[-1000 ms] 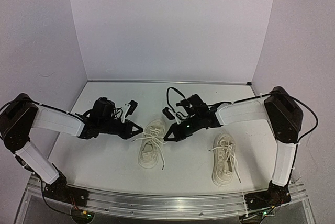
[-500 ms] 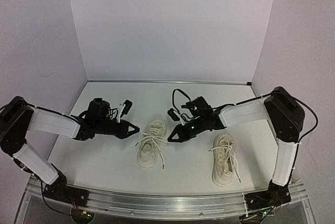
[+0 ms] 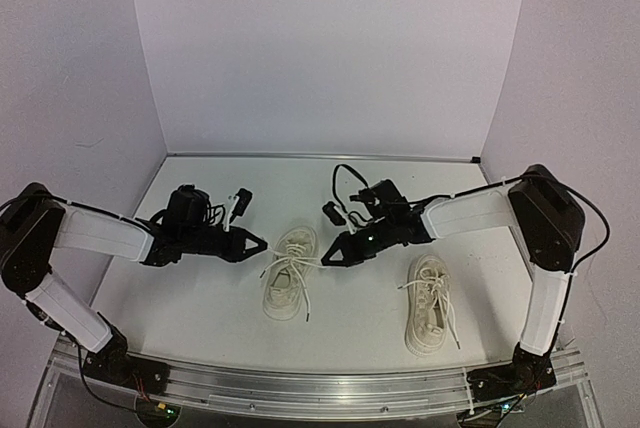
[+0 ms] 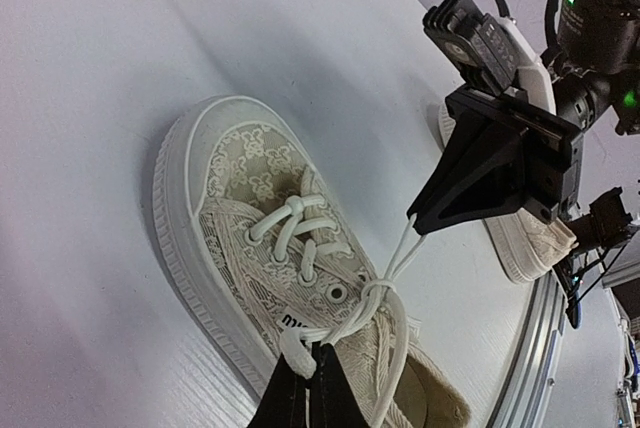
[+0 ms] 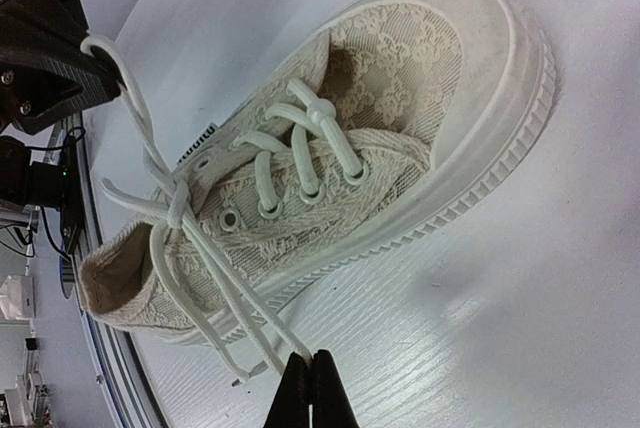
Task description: Tie the shoes
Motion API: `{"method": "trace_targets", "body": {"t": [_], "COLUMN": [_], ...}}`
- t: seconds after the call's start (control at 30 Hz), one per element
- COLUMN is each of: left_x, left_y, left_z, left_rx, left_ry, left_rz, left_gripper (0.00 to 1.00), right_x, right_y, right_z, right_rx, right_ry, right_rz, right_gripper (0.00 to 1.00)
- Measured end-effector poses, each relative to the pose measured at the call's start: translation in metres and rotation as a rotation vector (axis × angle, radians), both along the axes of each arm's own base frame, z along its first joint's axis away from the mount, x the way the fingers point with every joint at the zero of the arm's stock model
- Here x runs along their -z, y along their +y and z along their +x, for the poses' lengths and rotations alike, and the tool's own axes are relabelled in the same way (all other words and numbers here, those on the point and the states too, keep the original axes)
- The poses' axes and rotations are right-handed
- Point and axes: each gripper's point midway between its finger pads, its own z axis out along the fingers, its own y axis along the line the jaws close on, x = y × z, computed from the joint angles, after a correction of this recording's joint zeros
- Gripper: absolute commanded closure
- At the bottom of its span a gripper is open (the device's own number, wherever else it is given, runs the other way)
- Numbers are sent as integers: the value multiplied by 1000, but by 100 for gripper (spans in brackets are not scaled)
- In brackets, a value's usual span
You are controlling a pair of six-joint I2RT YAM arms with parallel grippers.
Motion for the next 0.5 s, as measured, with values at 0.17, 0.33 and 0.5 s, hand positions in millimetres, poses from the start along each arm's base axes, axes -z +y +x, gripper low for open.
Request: {"method": "trace_targets", "body": {"t": [0.17,0.33,0.5], "left_x": [3,-6,-18], "left_y": [-10,-15,-11], "left_z": [-1,4,7], "left_rx": [26,37,27], "left_ry": [10,-16,-38], "left_rz": [3,11,48], "left_gripper": [86,52,32], "right_x": [-3,-4,-12], "right_y": [-2,-7,-16], "right_z": [3,5,0], "right_rx": [3,13,29], "right_ry": [18,44,63], "right_rz": [2,-8,-20], "right_gripper": [89,63,57]}}
